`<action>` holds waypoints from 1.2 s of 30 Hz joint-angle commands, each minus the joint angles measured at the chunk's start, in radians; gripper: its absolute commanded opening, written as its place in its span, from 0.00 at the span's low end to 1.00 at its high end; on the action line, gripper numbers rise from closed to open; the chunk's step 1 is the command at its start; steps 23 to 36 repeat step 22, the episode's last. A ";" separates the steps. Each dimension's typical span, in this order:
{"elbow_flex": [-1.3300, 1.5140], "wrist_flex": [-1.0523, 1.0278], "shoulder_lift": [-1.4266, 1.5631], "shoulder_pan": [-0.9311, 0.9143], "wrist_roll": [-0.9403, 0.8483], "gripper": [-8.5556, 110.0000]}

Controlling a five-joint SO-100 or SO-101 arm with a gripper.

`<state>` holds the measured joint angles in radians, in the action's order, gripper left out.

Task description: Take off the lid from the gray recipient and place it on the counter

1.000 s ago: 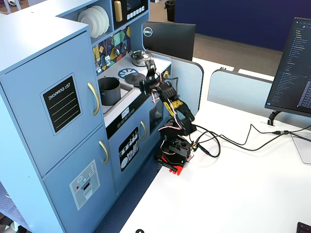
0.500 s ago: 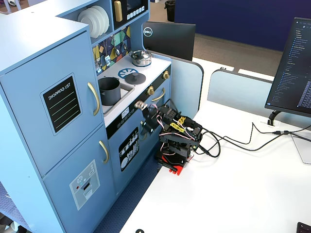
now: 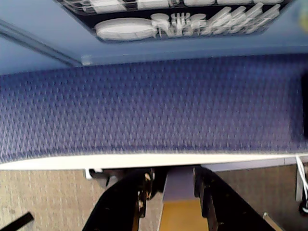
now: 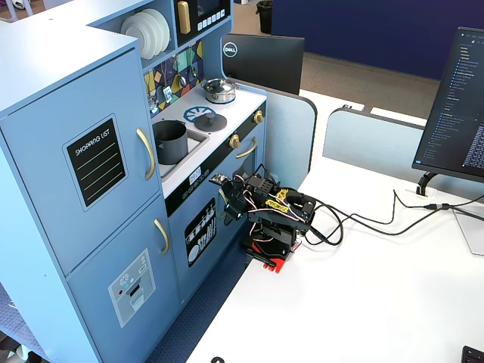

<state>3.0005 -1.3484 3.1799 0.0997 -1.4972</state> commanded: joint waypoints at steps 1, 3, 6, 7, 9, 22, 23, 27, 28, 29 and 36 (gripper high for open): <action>0.002 -0.175 -0.002 -0.023 0.014 0.08; 0.002 -0.179 -0.002 -0.023 -0.020 0.08; 0.002 -0.179 -0.002 -0.023 -0.014 0.08; 0.002 -0.179 -0.002 -0.023 -0.014 0.09; 0.002 -0.179 -0.002 -0.023 -0.014 0.09; 0.002 -0.179 -0.002 -0.023 -0.014 0.09; 0.002 -0.179 -0.002 -0.023 -0.014 0.09; 0.002 -0.179 -0.002 -0.023 -0.014 0.09; 0.002 -0.179 -0.002 -0.023 -0.014 0.09; 0.002 -0.179 -0.002 -0.023 -0.014 0.09; 0.002 -0.179 -0.002 -0.023 -0.014 0.09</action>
